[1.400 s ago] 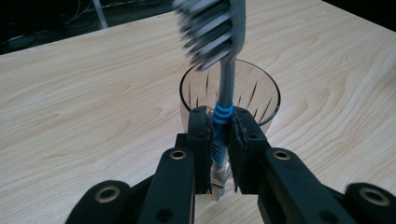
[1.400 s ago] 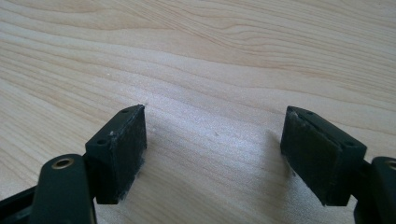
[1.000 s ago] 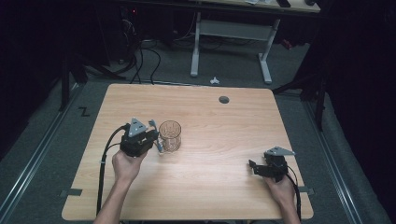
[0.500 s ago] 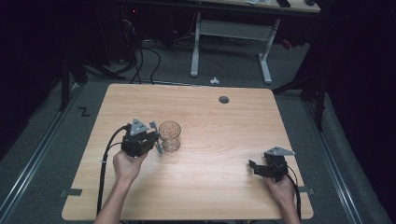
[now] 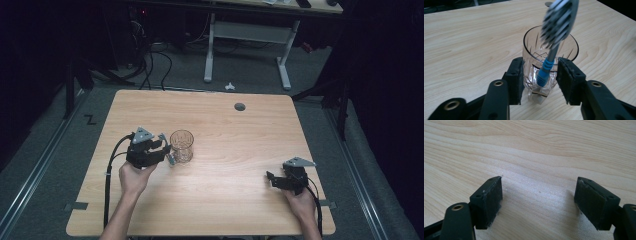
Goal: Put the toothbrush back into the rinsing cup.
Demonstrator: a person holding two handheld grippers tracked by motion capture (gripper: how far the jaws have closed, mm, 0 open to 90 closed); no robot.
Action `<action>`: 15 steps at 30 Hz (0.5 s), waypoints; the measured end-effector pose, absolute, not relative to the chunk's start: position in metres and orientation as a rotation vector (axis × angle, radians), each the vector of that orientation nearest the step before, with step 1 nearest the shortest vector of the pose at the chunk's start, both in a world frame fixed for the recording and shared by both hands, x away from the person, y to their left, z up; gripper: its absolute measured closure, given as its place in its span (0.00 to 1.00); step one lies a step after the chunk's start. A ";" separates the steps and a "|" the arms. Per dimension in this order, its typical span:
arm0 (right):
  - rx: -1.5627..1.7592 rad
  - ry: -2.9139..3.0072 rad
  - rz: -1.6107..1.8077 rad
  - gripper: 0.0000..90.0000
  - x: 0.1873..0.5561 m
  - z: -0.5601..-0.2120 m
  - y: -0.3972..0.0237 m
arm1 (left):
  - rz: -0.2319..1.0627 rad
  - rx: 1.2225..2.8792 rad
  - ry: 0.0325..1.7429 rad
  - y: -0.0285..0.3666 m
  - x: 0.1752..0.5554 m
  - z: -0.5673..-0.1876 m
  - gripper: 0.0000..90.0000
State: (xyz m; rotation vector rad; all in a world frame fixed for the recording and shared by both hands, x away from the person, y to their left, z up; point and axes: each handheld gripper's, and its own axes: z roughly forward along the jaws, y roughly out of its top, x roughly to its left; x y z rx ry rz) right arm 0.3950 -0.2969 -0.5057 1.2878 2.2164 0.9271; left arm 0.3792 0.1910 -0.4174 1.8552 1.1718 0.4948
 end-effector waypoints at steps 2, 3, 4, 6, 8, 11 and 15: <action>1.289 2.216 0.926 0.25 0.395 -0.506 -0.297 | 0.498 1.847 1.175 0.193 0.378 -0.416 0.58; 1.288 2.216 0.926 0.25 0.395 -0.506 -0.297 | 0.499 1.836 1.175 0.193 0.378 -0.416 0.58; 1.288 2.216 0.926 0.25 0.395 -0.506 -0.297 | 0.498 1.834 1.174 0.194 0.377 -0.416 0.57; 1.289 2.216 0.926 0.25 0.395 -0.506 -0.297 | 0.501 1.832 1.177 0.195 0.376 -0.415 0.56; 1.288 2.216 0.927 0.25 0.395 -0.506 -0.297 | 0.503 1.828 1.179 0.197 0.374 -0.415 0.55; 1.289 2.216 0.927 0.25 0.395 -0.506 -0.297 | 0.510 1.819 1.179 0.199 0.372 -0.413 0.54; 1.288 2.216 0.927 0.25 0.395 -0.506 -0.297 | 0.519 1.810 1.186 0.202 0.370 -0.412 0.53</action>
